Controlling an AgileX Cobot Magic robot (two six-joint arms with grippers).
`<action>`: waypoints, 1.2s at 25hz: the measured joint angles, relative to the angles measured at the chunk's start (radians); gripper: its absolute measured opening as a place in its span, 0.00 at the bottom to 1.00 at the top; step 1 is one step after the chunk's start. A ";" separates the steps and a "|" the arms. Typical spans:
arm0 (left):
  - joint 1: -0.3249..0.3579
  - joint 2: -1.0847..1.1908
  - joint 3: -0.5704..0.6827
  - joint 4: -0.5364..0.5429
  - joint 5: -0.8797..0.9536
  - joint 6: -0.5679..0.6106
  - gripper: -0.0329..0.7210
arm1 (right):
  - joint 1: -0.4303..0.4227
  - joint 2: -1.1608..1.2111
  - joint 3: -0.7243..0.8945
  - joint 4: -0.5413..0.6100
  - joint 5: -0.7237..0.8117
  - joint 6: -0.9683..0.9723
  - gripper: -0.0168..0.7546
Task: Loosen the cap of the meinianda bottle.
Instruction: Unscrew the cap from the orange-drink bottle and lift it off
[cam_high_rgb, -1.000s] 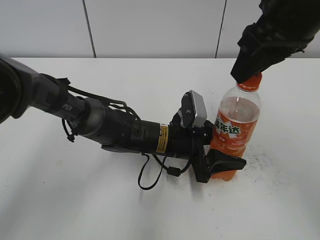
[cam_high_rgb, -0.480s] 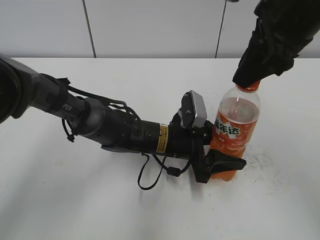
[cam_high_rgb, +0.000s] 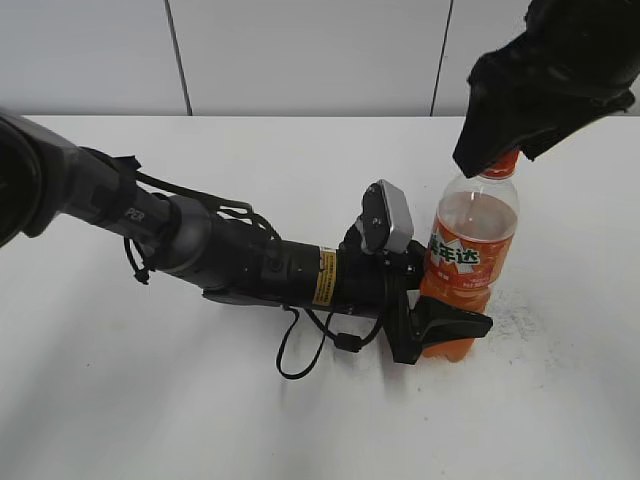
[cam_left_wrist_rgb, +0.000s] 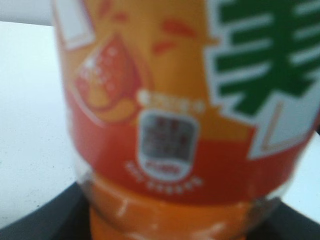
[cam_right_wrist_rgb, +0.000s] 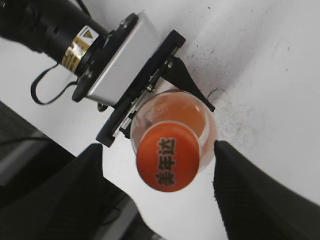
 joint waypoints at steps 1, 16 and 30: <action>0.000 0.000 0.000 0.000 0.000 0.000 0.70 | 0.000 0.000 0.000 -0.004 0.000 0.047 0.68; 0.000 0.000 -0.002 -0.001 0.003 -0.006 0.69 | 0.001 0.000 0.000 -0.041 -0.004 0.024 0.37; 0.000 0.000 -0.002 0.005 0.003 -0.002 0.69 | 0.001 0.000 0.000 -0.056 0.001 -0.402 0.57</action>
